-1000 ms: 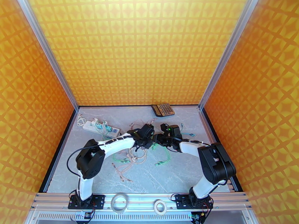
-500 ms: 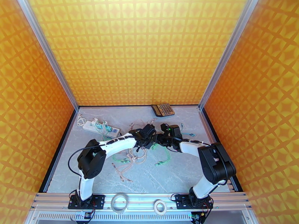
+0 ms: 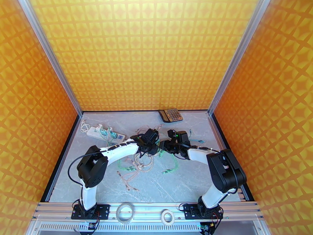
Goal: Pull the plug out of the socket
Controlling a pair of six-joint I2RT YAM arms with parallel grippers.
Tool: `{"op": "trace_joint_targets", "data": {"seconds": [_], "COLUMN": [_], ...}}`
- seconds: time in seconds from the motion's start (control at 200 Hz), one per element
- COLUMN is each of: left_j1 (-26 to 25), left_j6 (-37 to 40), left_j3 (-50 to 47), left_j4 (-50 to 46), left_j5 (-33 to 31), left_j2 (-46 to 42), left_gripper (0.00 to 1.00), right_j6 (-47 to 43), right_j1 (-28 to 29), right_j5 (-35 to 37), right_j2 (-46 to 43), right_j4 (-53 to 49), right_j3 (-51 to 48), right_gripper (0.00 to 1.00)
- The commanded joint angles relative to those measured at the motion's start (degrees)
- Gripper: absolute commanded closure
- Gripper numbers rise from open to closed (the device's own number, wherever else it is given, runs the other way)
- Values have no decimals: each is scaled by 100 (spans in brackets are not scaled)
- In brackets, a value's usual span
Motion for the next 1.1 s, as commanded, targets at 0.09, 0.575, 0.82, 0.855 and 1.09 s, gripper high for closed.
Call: {"op": "trace_joint_targets", "data": {"seconds": [0.09,0.575,0.82,0.855,1.09], "left_j1": [-72,-62,-50,-50,-114], "left_j6": [235,319,323,328,335], "left_j3": [291,557,521,540,579], "left_j4": [-364,-227,-166,-171,-203], "left_j5": [49,51,48,49,-5], "left_j2": [231,594,647,666,572], "left_gripper": [63,50,51,52,79], "right_j6": [-116,-106,-88,-83,-91], "right_j1": [-20,-21,-15,-16,-15], "right_j5": [664,648,623,628,667], "right_j2": [377,398,422,424,440], "right_j4": [-866,-846,-832,-834,-852], "right_j3": [-177,-173,-164,-164,-164], "right_gripper": [61,61,61,61,61]}}
